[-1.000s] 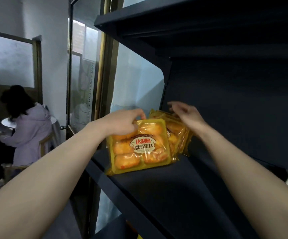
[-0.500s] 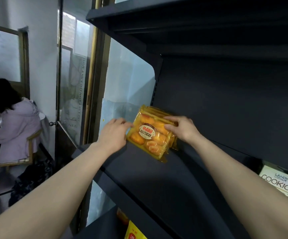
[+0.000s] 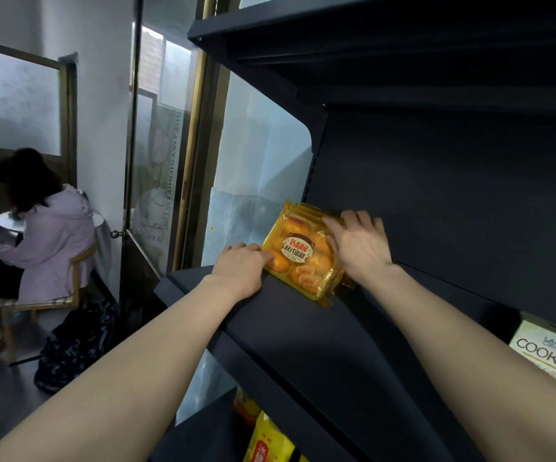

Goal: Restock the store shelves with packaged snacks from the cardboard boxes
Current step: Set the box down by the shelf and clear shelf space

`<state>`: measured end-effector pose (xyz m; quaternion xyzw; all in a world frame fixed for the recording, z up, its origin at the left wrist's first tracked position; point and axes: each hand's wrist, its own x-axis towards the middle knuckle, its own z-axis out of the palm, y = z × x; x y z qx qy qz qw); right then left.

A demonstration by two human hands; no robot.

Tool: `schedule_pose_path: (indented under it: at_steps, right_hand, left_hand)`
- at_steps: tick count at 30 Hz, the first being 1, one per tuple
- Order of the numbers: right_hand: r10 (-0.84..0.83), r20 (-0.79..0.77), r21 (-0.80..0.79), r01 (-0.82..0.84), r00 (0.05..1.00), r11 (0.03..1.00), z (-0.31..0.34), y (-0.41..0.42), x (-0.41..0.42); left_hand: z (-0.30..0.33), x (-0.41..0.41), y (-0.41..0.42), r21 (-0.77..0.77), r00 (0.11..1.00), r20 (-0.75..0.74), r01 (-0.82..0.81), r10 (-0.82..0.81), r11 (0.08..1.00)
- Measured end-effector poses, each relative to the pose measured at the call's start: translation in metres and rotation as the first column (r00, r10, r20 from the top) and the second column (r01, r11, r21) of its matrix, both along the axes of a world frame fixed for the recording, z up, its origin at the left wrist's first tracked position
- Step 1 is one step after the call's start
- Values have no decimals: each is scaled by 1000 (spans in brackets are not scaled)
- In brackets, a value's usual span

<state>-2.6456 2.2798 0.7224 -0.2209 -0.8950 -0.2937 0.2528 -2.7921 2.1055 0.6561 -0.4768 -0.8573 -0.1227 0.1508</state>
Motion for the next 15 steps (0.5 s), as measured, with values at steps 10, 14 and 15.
schedule_pose_path:
  at_steps: [10, 14, 15]
  right_hand:
    - [130, -126, 105, -117, 984, 988, -13, -129, 20]
    - [167, -194, 97, -151, 967, 984, -48, -214, 31]
    - [160, -199, 88, -145, 967, 985, -61, -235, 35]
  left_hand:
    - [-1, 7, -125, 257, 991, -130, 38, -4, 966]
    - [-27, 13, -202, 380, 986, -168, 70, -5, 922]
    - [-37, 15, -221, 384, 983, -183, 75, -4, 920]
